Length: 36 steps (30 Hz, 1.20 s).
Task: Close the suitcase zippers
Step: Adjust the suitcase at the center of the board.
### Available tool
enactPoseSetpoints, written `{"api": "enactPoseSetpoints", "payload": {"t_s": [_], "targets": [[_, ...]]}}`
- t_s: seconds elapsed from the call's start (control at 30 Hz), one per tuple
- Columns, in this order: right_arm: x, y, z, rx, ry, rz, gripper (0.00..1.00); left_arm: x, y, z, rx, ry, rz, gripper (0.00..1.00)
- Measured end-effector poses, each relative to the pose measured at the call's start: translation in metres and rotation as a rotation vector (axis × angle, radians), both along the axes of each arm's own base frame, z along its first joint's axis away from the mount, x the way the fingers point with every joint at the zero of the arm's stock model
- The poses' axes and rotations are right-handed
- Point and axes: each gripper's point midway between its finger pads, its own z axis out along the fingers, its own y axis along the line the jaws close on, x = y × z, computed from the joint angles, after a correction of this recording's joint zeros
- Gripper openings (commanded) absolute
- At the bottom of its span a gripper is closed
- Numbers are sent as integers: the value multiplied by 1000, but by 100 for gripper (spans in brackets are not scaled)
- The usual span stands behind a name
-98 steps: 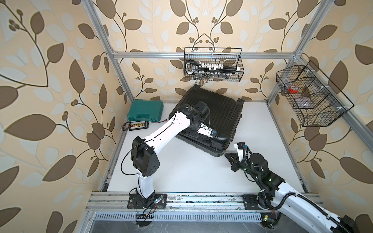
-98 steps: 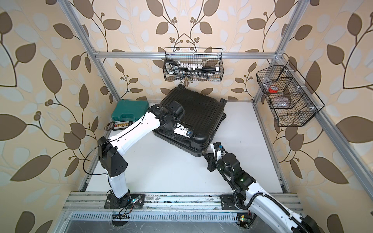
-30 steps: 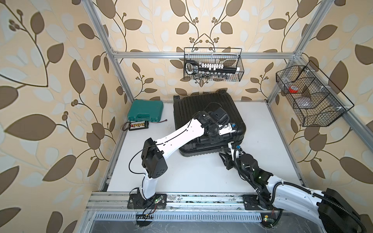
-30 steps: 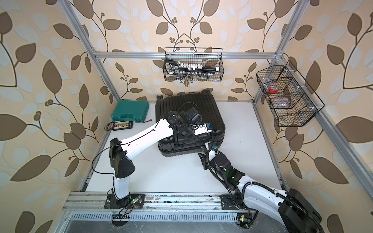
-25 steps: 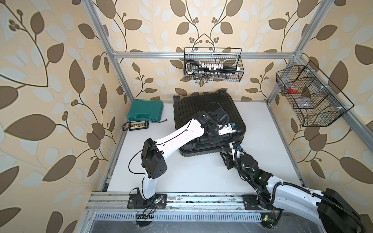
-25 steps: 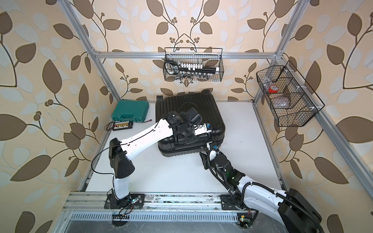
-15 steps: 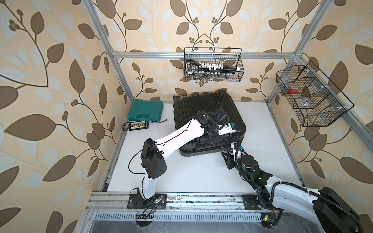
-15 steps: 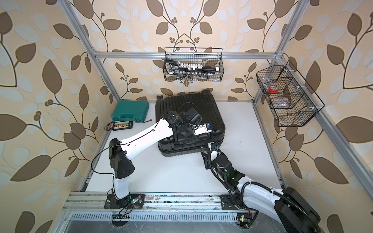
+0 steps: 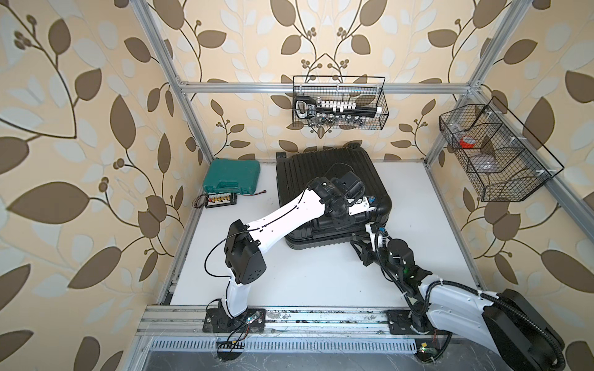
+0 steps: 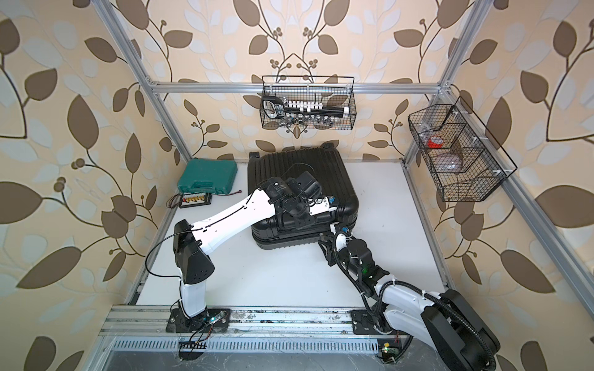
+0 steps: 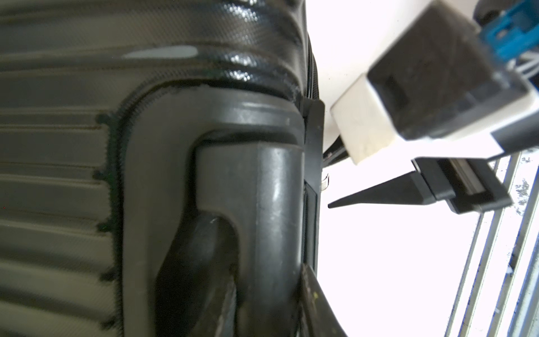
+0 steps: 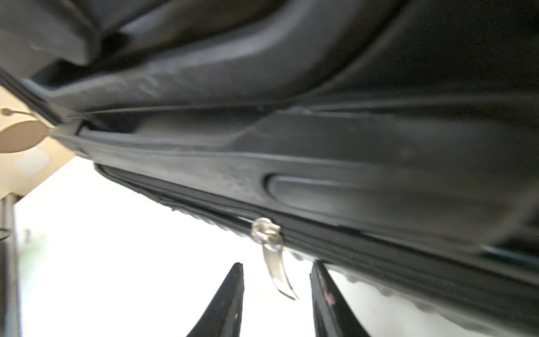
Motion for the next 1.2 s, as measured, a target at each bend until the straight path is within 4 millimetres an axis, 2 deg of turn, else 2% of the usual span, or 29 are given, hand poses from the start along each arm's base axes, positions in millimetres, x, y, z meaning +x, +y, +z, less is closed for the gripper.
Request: {"api": "enactPoseSetpoints", "payload": {"t_s": [0.17,0.5,0.6,0.7,1.2], "targets": [[2,4,-2,14,26,32,36,0,0,0,-1,0,0,12],[2,10,-2,49,43,82,20,0,0,0,-1,0,0,12],[1,12,2,59,35,95,13,0,0,0,-1,0,0,12],[2,11,2,64,35,90,1,0,0,0,-1,0,0,12],[0,5,10,55,12,71,0,3,-1,2,-10,-7,23,12]]}}
